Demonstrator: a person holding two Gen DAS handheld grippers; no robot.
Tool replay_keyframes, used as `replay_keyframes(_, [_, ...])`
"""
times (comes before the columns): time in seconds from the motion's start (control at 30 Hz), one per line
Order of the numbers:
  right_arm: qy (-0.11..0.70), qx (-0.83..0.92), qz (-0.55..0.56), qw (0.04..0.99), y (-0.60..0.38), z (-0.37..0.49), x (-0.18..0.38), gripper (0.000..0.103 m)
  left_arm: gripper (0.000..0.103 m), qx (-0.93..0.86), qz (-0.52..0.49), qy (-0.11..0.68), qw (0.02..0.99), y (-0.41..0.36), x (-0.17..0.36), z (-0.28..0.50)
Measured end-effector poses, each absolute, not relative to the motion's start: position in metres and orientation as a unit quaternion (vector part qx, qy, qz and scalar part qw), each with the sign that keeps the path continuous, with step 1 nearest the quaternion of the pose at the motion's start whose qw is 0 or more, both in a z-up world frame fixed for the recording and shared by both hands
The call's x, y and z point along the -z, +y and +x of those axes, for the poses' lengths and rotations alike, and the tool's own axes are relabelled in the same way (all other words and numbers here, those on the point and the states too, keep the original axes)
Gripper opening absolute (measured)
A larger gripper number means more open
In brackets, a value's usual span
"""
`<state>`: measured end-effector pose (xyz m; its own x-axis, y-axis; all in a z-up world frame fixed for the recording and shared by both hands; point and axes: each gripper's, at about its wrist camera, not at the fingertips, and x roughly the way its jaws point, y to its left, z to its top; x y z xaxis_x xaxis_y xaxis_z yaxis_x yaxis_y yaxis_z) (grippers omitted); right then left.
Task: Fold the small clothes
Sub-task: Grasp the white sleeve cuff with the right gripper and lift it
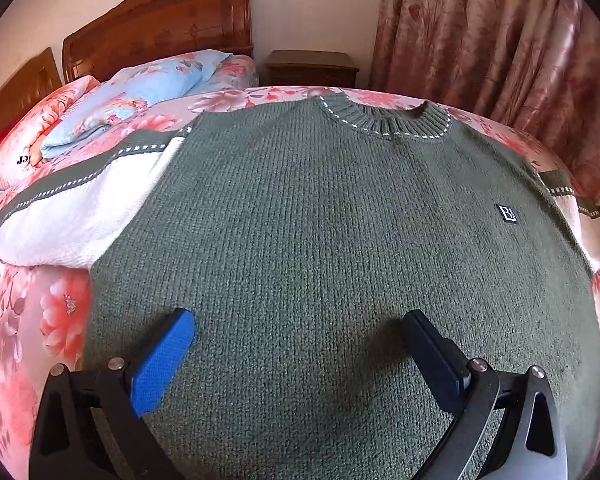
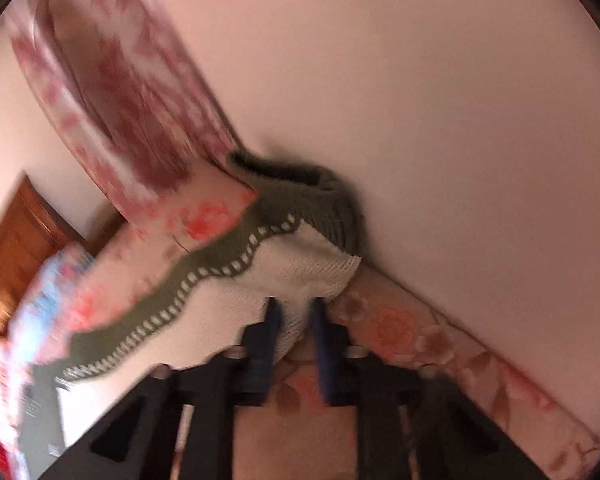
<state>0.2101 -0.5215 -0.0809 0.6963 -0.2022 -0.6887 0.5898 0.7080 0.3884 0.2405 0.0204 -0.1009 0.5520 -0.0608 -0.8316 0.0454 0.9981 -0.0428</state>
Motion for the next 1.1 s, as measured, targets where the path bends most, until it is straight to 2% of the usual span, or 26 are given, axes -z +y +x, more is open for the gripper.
replay_keyframes(0.1, [0.273,0.206,0.319,0.884,-0.515,0.195,0.064,0.006,0.103,0.027,-0.003,0.467,0.884,0.022,0.099,0.240])
replay_keyframes(0.17, [0.254,0.173,0.285,0.908,-0.492,0.193,0.038,0.005,0.103,0.027,-0.002,0.465,0.885,0.023,0.099,0.241])
replay_keyframes(0.37, [0.207,0.015,0.077,0.975,-0.337,0.204,-0.052,0.002,0.103,0.032,-0.010,0.460,0.887,0.027,0.099,0.241])
replay_keyframes(0.5, [0.226,-0.111,-0.041,0.967,-0.214,0.216,-0.051,0.002,0.103,0.034,-0.011,0.459,0.888,0.027,0.098,0.240])
replay_keyframes(0.57, [0.245,-0.148,-0.037,0.958,-0.182,0.223,-0.039,0.007,0.103,0.033,-0.006,0.460,0.887,0.026,0.098,0.240])
replay_keyframes(0.6, [0.260,-0.161,-0.021,0.952,-0.179,0.226,-0.034,0.017,0.103,0.033,-0.006,0.460,0.887,0.026,0.098,0.240])
replay_keyframes(0.63, [0.289,-0.173,0.021,0.941,-0.184,0.233,-0.024,0.027,0.103,0.033,-0.007,0.460,0.887,0.026,0.098,0.240])
replay_keyframes(0.67, [0.305,-0.170,0.052,0.936,-0.194,0.234,-0.016,0.028,0.103,0.034,-0.007,0.460,0.887,0.027,0.098,0.239])
replay_keyframes(0.83, [0.347,-0.054,0.143,0.925,-0.290,0.201,0.024,0.032,0.103,0.032,-0.003,0.460,0.887,0.026,0.099,0.239])
replay_keyframes(0.97, [0.361,0.104,0.169,0.911,-0.380,0.163,0.052,0.033,0.103,0.030,0.002,0.462,0.887,0.025,0.099,0.238])
replay_keyframes(1.1, [0.375,0.161,0.188,0.894,-0.436,0.147,0.072,0.033,0.103,0.035,-0.013,0.462,0.886,0.025,0.094,0.234])
